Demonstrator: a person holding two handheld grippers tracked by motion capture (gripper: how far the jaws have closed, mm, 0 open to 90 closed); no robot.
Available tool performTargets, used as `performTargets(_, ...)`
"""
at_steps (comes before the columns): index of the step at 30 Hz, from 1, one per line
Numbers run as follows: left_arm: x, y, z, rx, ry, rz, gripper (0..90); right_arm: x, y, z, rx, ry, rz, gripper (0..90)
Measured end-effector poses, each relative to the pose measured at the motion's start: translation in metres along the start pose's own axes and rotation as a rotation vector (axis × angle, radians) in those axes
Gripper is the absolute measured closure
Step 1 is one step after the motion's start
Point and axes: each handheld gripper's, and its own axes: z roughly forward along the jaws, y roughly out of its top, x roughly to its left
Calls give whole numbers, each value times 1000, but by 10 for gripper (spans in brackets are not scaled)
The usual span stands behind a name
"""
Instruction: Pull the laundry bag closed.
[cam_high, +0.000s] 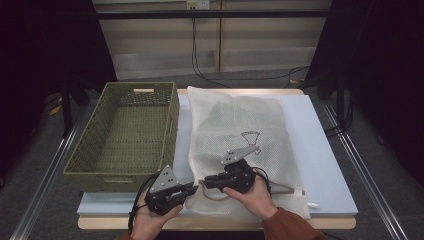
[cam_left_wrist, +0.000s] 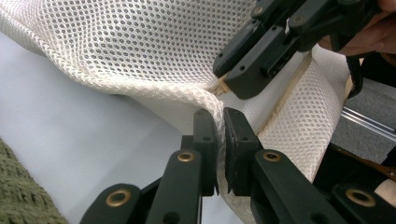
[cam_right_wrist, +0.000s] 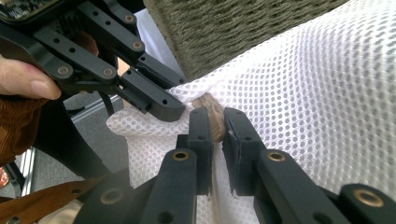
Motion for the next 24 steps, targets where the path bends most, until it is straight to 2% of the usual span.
performTargets(4,1,1,-1,-10,-10,-10,845,-1,1,3,-4,-1,13,784)
performTargets(6,1,2,-2,-8,-5,-1,844,-2,2,5,-2,4,23,782)
performTargets(9,3,2,-5,-13,0,-10,844,-1,2,8,-6,2,22,778)
performTargets(11,3,3,-7,-14,1,-15,844,0,4,7,-8,0,0,745)
performTargets(12,4,3,-8,-15,-3,-11,844,1,4,7,1,-15,-18,741)
performTargets(15,4,2,-8,-11,2,-12,844,2,7,4,1,-30,-67,780)
performTargets(17,3,3,-8,-9,2,-13,844,2,7,4,12,-20,-93,784)
performTargets(19,3,3,-8,-16,-1,-11,843,1,7,6,26,-16,-95,775)
performTargets(24,4,4,-9,-15,-1,-7,843,-1,6,9,25,-17,-111,716)
